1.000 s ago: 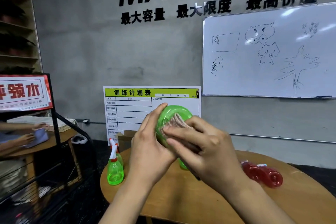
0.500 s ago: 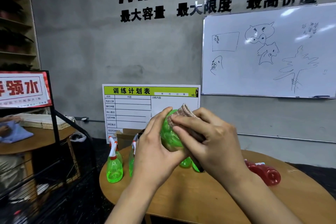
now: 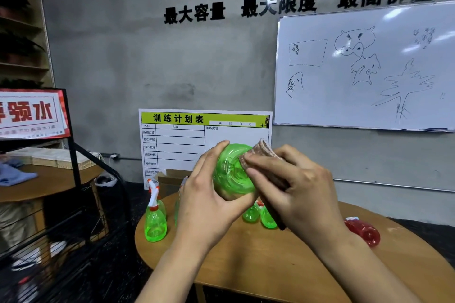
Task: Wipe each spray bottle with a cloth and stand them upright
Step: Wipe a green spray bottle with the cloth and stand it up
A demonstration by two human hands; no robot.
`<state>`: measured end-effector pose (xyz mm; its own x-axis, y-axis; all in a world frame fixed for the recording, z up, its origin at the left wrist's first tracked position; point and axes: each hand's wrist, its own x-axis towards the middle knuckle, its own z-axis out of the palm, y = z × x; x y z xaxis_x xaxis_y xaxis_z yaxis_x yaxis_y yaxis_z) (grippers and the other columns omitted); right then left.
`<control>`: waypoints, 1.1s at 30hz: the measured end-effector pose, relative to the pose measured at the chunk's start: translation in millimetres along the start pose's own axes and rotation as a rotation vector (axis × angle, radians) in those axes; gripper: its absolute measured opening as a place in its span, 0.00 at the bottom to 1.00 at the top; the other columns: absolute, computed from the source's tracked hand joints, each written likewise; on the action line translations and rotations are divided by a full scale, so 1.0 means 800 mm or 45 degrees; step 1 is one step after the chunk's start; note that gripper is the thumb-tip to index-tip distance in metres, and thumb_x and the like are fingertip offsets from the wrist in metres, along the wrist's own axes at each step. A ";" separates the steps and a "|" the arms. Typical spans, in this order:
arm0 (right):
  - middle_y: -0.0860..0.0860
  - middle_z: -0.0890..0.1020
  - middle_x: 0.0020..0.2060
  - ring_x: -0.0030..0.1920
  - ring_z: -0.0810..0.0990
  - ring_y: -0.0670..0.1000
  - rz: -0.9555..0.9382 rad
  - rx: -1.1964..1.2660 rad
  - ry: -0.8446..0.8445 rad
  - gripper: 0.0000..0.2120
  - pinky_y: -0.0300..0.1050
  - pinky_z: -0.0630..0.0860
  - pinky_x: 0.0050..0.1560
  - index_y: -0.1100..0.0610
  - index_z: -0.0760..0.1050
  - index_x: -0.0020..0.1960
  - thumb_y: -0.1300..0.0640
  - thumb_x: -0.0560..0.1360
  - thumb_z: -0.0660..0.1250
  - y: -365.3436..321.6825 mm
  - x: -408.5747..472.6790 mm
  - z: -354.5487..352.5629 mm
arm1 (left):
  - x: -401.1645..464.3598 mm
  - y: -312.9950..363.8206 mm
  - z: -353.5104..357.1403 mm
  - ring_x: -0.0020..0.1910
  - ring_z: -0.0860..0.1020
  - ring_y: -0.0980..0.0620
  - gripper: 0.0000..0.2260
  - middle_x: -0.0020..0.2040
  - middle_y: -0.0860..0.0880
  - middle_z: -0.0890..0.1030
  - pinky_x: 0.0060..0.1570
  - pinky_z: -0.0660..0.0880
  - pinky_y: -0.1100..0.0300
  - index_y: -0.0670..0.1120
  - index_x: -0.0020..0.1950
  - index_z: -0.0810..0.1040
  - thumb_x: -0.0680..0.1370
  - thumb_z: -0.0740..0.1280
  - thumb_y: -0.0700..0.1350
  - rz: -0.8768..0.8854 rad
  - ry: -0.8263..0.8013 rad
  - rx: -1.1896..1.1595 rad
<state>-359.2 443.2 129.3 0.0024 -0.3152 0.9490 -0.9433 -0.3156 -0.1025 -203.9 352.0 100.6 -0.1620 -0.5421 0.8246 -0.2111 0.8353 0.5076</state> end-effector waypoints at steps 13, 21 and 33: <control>0.45 0.84 0.47 0.48 0.85 0.47 0.310 0.457 0.047 0.10 0.43 0.80 0.50 0.48 0.87 0.58 0.53 0.77 0.76 0.024 -0.030 0.037 | -0.020 -0.047 0.021 0.70 0.74 0.62 0.41 0.71 0.60 0.75 0.65 0.75 0.60 0.62 0.77 0.69 0.66 0.78 0.63 -0.036 -0.038 -0.010; 0.42 0.88 0.49 0.54 0.86 0.45 0.829 0.828 -0.172 0.08 0.45 0.80 0.59 0.47 0.87 0.54 0.56 0.76 0.76 0.078 -0.096 0.129 | -0.073 -0.125 0.043 0.75 0.64 0.69 0.41 0.77 0.56 0.61 0.74 0.72 0.57 0.73 0.76 0.65 0.71 0.82 0.51 -0.216 -0.235 -0.123; 0.48 0.89 0.48 0.50 0.87 0.46 1.345 1.015 -0.326 0.09 0.35 0.80 0.48 0.55 0.87 0.54 0.65 0.78 0.73 0.143 -0.221 0.278 | -0.136 -0.273 0.098 0.77 0.66 0.63 0.46 0.78 0.62 0.60 0.77 0.67 0.54 0.72 0.80 0.55 0.74 0.81 0.51 -0.691 -0.319 -0.267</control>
<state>-393.8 263.7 -116.4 -0.4559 -0.8581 0.2363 -0.0841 -0.2228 -0.9712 -215.8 221.0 -119.6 -0.3109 -0.8773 0.3656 -0.1370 0.4220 0.8962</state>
